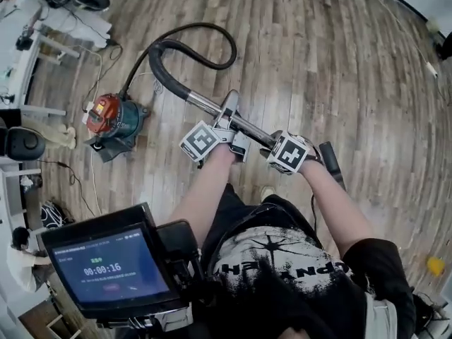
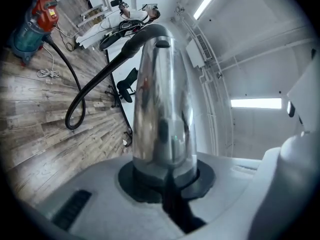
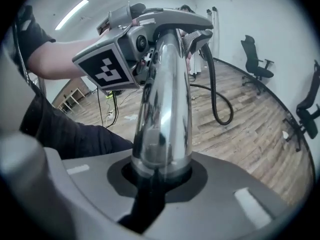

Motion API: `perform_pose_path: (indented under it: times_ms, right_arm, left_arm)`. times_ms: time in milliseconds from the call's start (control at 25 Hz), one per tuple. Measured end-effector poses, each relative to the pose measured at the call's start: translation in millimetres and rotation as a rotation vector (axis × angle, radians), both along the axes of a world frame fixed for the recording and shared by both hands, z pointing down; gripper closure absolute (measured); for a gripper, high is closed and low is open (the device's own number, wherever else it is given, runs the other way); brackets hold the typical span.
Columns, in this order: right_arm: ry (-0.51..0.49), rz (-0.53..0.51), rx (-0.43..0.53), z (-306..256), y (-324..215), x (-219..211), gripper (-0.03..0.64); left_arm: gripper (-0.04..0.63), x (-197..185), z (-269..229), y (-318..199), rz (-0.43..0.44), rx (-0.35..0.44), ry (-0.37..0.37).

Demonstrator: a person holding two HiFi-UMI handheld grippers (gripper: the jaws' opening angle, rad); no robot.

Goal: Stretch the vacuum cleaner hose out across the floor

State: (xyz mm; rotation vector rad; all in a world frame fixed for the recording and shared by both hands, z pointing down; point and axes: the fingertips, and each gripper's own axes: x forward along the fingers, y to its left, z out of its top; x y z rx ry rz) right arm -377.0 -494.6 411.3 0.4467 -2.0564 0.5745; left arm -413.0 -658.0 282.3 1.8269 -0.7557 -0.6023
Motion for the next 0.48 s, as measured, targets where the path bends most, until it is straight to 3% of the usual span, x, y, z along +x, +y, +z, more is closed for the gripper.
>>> perform_pose_path:
  times_ms: [120,200,320,480]
  right_arm:
    - [0.086,0.034,0.210,-29,-4,15,0.522]
    - [0.163,0.051,0.300,-40,-7,19,0.522]
    - [0.189,0.064,0.313,-50,-9,17,0.531]
    - [0.129,0.104,0.275,-59,-14,-2,0.532]
  left_arm:
    - [0.560,5,-25,15,-0.017,0.003,-0.018]
    - [0.560,3,-36,18,-0.034,-0.015,-0.032]
    - [0.558,2,-48,16,-0.012,-0.003,-0.041]
    - [0.543,-8,-69,8,0.098,0.156,-0.103]
